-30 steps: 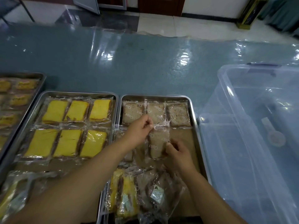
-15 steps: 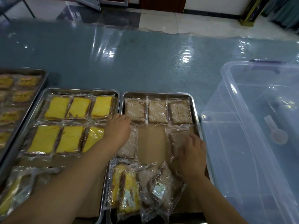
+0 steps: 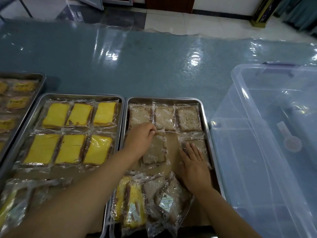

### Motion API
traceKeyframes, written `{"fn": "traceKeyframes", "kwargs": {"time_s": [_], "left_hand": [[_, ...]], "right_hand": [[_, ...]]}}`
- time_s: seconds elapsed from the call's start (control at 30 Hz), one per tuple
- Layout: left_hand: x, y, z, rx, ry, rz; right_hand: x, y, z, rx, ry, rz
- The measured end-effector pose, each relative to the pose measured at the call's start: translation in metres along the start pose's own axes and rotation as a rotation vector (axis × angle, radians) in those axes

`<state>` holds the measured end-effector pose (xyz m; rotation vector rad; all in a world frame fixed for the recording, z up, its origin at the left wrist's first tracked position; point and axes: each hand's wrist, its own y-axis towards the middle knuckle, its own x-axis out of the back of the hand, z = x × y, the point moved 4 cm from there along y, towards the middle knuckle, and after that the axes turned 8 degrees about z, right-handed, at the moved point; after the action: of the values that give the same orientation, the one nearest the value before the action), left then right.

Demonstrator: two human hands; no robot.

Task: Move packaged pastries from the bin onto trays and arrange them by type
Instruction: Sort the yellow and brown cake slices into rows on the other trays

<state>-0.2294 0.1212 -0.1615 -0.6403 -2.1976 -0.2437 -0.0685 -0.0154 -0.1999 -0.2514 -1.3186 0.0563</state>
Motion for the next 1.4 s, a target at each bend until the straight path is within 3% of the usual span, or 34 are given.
{"fn": "traceKeyframes", "kwargs": {"time_s": [0.1, 0.27, 0.37, 0.5, 0.73, 0.97, 1.13, 1.27, 1.4], "left_hand": [[-0.018, 0.006, -0.010, 0.000, -0.015, 0.022], [-0.038, -0.002, -0.004, -0.044, 0.312, 0.075], [-0.058, -0.023, -0.002, -0.181, 0.393, 0.244], [-0.081, -0.037, 0.001, -0.234, 0.497, 0.457], [-0.084, -0.027, -0.006, -0.290, 0.539, 0.575], [-0.082, -0.026, -0.005, -0.336, 0.521, 0.546], [-0.068, -0.041, 0.005, -0.170, 0.342, 0.425], [-0.047, -0.061, 0.007, -0.119, 0.189, 0.256], [-0.044, -0.080, 0.007, -0.076, 0.240, 0.336]], "right_hand": [[0.000, 0.000, -0.002, 0.017, 0.014, 0.017], [-0.001, 0.000, -0.003, 0.006, 0.037, 0.007], [-0.005, -0.006, -0.004, -0.034, -0.063, -0.021], [-0.011, -0.006, -0.008, -0.072, -0.138, 0.004], [-0.013, -0.005, -0.010, -0.062, -0.114, 0.002], [-0.001, -0.005, -0.007, -0.024, 0.023, 0.031], [0.019, -0.024, 0.005, 0.039, 0.179, -0.165], [-0.001, -0.041, 0.000, -0.080, 0.309, 0.106], [-0.007, -0.043, -0.002, -0.143, 0.345, 0.168]]}}
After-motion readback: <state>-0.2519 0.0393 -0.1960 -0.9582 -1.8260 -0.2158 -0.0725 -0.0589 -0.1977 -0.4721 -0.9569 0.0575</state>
